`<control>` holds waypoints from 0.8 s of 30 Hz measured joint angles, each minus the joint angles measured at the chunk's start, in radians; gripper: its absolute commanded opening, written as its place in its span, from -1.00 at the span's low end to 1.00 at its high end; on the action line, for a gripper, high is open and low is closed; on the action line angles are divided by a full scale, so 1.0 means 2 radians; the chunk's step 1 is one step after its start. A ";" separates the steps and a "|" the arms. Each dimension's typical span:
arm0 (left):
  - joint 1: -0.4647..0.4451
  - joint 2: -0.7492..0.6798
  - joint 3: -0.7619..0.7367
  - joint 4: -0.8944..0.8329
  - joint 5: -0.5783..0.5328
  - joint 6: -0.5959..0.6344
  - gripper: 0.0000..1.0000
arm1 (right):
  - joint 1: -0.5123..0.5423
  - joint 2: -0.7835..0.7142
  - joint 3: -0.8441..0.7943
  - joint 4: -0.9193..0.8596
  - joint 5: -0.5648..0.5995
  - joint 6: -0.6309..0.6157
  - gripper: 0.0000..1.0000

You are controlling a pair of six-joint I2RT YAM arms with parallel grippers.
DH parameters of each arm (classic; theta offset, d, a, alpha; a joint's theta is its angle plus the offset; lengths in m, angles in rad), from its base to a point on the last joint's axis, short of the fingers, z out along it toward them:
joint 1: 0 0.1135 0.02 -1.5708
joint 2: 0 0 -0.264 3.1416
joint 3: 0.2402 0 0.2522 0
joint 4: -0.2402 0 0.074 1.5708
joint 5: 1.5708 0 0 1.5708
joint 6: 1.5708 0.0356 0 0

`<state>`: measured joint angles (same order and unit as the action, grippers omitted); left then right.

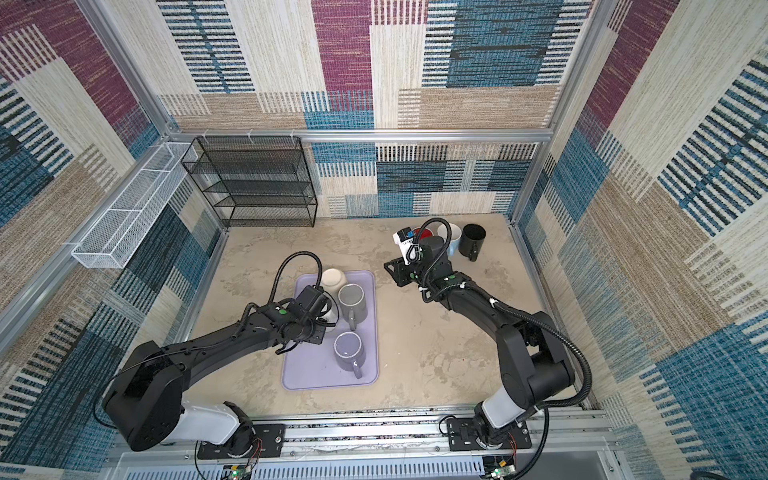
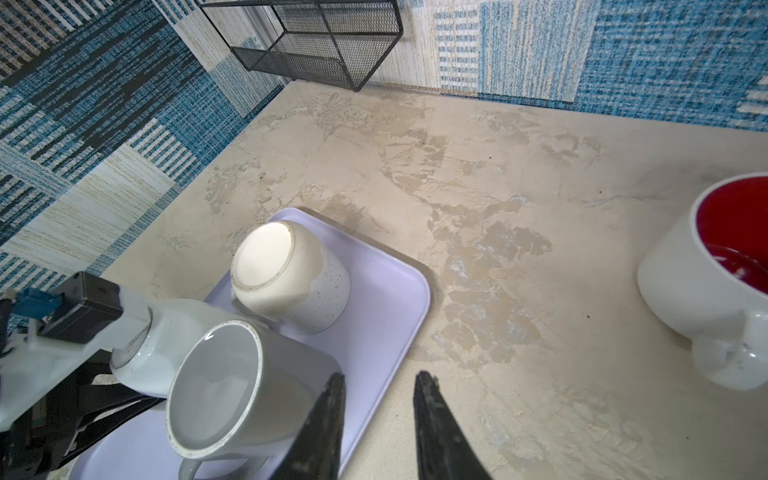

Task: Turn the mug right side up
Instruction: 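Close the left gripper on the octagonal white mug while the right gripper shifts, then lift the octagonal mug off the tray with the left gripper, tilting it sideways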

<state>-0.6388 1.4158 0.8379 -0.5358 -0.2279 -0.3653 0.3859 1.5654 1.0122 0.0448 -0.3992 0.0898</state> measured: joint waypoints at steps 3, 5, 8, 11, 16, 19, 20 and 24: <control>0.010 -0.017 -0.011 -0.004 0.010 0.000 -1.00 | 0.001 0.000 -0.002 0.002 0.000 0.002 -0.37; 0.016 -0.030 -0.019 -0.006 0.014 0.000 -1.00 | 0.003 0.001 -0.003 0.002 0.000 0.002 -0.36; 0.021 -0.053 -0.032 -0.008 0.024 0.000 -1.00 | 0.003 0.002 -0.003 0.004 0.000 0.004 -0.37; 0.024 -0.078 -0.044 -0.003 0.035 0.000 -1.00 | 0.005 0.002 -0.005 0.006 0.000 0.006 -0.37; 0.032 -0.119 -0.058 0.014 0.053 0.000 -1.00 | 0.007 0.002 -0.006 0.009 0.000 0.007 -0.37; 0.038 -0.136 -0.061 0.023 0.065 0.000 -1.00 | 0.007 0.002 -0.006 0.009 0.000 0.007 -0.37; 0.041 -0.141 -0.061 0.026 0.068 0.000 -1.00 | 0.008 0.002 -0.006 0.009 0.000 0.008 -0.37; 0.049 -0.164 -0.066 0.041 0.080 0.000 -1.00 | 0.009 0.002 -0.008 0.009 0.000 0.009 -0.36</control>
<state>-0.5411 1.0882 0.7067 -0.4530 -0.0677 -0.3645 0.4046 1.5688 0.9966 0.0628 -0.4000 0.1074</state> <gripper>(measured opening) 0.168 0.320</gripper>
